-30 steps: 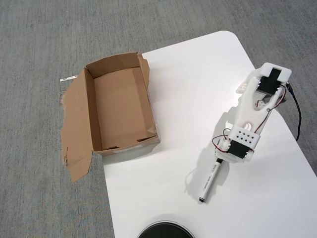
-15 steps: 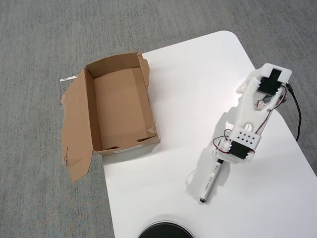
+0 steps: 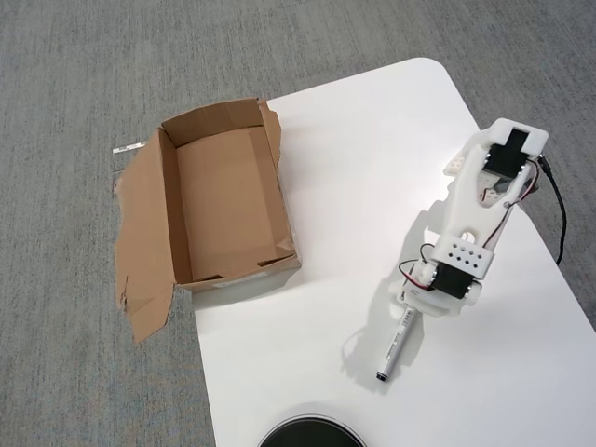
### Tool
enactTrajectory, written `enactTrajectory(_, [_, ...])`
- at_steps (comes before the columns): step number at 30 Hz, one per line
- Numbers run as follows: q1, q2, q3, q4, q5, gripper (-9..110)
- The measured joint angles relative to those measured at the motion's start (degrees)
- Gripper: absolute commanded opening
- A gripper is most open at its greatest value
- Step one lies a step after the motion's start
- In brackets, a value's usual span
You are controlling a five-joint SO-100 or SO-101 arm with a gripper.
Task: Grasp a pen and put it in the box.
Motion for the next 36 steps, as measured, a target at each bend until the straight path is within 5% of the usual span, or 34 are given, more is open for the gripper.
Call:
enactTrajectory(17, [-2.20,0.00,-3.16,-0.09,7.91,24])
enactTrajectory(36, [-3.52,-5.54,-3.16,-13.54,8.17,24])
